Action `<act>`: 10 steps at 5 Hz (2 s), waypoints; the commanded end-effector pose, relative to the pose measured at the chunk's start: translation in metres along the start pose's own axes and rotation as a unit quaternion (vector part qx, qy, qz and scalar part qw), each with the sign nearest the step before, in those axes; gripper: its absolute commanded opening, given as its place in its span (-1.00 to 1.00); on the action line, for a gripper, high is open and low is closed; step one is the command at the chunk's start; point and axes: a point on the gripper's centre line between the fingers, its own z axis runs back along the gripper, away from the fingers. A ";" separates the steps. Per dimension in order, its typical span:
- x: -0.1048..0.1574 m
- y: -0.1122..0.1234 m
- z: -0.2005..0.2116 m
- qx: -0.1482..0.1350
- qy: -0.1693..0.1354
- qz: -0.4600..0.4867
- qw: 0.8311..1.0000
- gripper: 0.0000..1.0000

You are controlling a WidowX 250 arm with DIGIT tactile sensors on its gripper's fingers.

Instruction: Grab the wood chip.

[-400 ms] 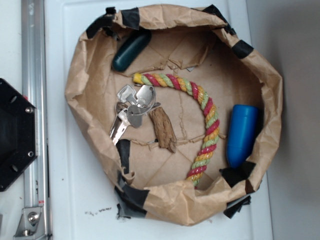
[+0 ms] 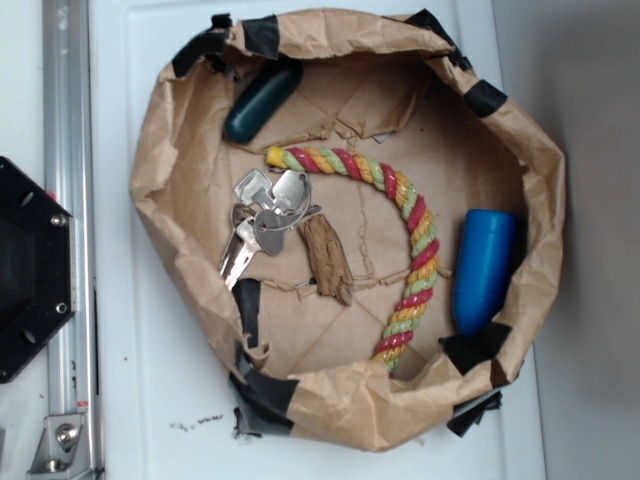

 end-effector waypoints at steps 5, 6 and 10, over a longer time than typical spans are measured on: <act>0.129 0.063 -0.121 -0.015 -0.018 -0.348 0.937 1.00; 0.133 0.065 -0.144 -0.005 -0.006 -0.366 0.931 1.00; 0.123 0.011 -0.221 0.022 0.015 -0.428 0.903 1.00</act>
